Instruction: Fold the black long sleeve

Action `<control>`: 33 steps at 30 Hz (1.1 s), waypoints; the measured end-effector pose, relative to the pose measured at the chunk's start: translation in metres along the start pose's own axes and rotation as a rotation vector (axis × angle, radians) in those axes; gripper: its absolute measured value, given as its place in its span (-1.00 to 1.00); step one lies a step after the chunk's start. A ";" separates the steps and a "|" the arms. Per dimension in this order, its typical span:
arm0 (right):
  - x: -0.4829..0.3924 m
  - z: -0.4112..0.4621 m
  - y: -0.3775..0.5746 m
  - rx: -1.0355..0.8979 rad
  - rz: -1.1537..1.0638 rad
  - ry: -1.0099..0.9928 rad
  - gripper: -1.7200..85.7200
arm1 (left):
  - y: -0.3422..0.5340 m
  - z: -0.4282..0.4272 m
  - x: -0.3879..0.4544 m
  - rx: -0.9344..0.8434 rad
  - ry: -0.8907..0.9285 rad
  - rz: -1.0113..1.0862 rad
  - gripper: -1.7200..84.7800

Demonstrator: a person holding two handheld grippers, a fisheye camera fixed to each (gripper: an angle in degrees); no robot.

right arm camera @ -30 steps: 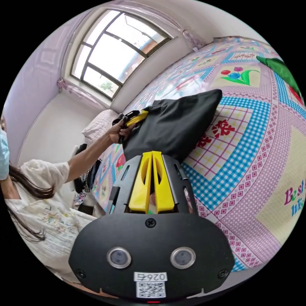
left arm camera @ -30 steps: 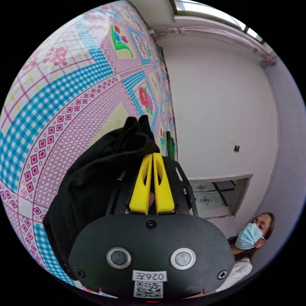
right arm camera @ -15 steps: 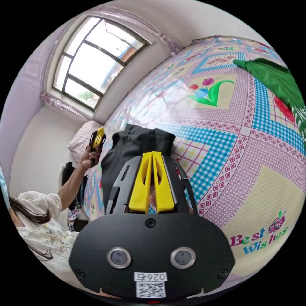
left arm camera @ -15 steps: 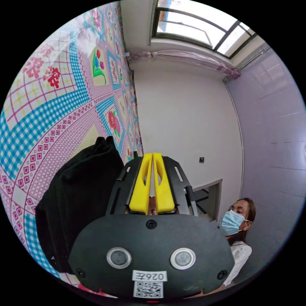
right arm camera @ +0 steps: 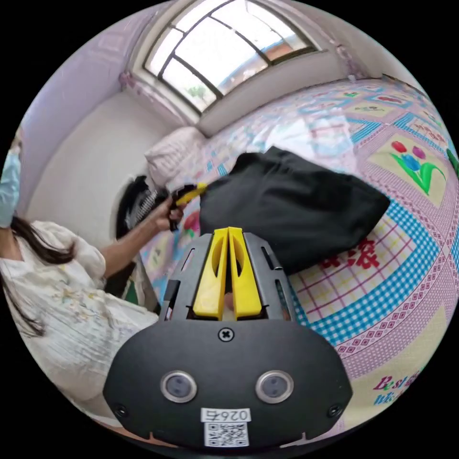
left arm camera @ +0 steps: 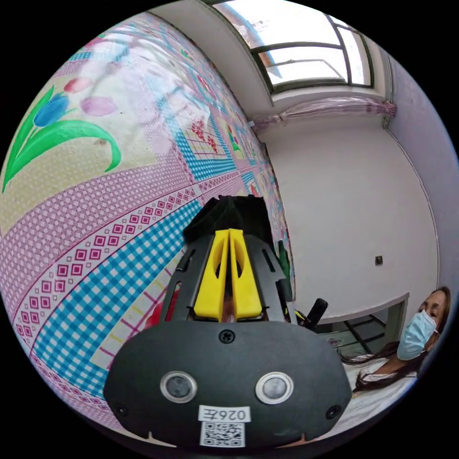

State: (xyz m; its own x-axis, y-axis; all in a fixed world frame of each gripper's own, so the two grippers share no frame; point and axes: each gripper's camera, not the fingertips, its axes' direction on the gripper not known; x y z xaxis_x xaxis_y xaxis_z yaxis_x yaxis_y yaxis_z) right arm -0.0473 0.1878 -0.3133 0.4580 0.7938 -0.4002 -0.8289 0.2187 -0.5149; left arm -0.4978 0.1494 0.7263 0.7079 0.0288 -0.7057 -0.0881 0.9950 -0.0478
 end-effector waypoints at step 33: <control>0.068 -0.079 0.060 0.139 -0.068 0.283 -0.92 | 0.166 0.058 0.040 0.006 -0.071 -0.032 -0.71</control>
State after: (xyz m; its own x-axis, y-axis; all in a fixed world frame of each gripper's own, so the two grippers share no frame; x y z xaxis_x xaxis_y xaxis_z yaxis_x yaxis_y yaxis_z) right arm -0.0400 0.2100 -0.4312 0.5687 0.5899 -0.5733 -0.8204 0.3566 -0.4469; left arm -0.4432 0.3212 0.7314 0.7581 0.0034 -0.6522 -0.0603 0.9961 -0.0649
